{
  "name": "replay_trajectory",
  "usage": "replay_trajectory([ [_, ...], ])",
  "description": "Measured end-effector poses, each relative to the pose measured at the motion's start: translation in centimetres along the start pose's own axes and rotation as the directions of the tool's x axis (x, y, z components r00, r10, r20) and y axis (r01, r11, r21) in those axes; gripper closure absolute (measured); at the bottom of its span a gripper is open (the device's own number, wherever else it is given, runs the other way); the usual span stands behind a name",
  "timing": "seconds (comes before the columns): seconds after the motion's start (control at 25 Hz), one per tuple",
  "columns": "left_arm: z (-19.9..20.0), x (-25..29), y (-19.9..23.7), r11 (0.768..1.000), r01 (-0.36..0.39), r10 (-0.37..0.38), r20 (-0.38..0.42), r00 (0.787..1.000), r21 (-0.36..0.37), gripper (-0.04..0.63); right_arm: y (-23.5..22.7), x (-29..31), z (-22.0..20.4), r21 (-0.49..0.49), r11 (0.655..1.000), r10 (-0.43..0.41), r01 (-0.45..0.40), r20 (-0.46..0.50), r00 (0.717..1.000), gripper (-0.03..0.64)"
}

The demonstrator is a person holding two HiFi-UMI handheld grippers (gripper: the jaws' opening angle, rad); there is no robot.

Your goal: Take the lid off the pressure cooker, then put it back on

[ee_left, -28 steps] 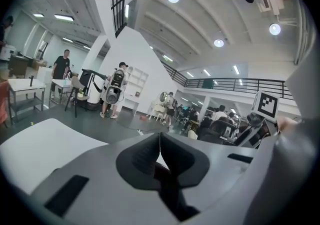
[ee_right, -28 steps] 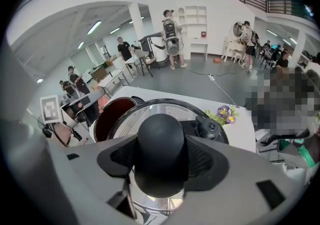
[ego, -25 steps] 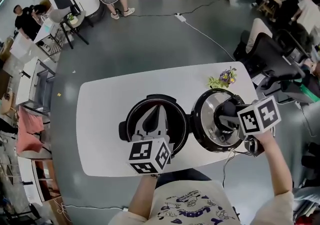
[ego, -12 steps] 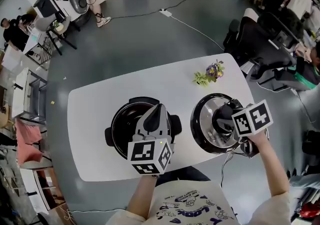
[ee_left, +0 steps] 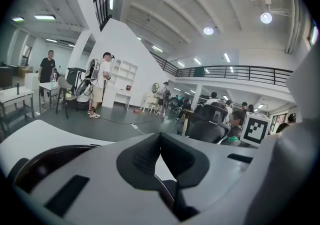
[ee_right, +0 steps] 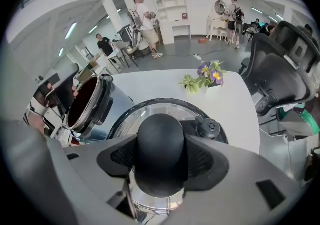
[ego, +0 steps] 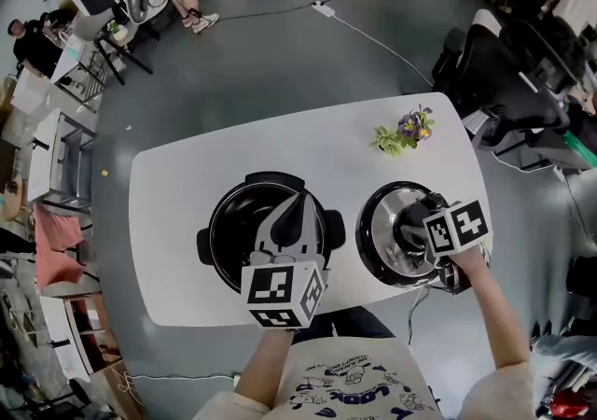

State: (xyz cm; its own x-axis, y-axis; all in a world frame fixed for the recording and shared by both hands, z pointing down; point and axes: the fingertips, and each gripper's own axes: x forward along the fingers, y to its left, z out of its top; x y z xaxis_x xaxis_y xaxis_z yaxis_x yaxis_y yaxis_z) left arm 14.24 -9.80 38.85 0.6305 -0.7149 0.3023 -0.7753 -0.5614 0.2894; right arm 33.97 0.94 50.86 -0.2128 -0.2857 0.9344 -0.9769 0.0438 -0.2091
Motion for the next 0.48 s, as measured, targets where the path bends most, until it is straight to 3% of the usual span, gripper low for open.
replay_trajectory([
  [0.48, -0.9, 0.5, 2.6, 0.999, -0.035, 0.035, -0.020, 0.999, 0.008, 0.581, 0.1, 6.5, -0.1, -0.008, 1.000, -0.018, 0.018, -0.080, 0.997, 0.322],
])
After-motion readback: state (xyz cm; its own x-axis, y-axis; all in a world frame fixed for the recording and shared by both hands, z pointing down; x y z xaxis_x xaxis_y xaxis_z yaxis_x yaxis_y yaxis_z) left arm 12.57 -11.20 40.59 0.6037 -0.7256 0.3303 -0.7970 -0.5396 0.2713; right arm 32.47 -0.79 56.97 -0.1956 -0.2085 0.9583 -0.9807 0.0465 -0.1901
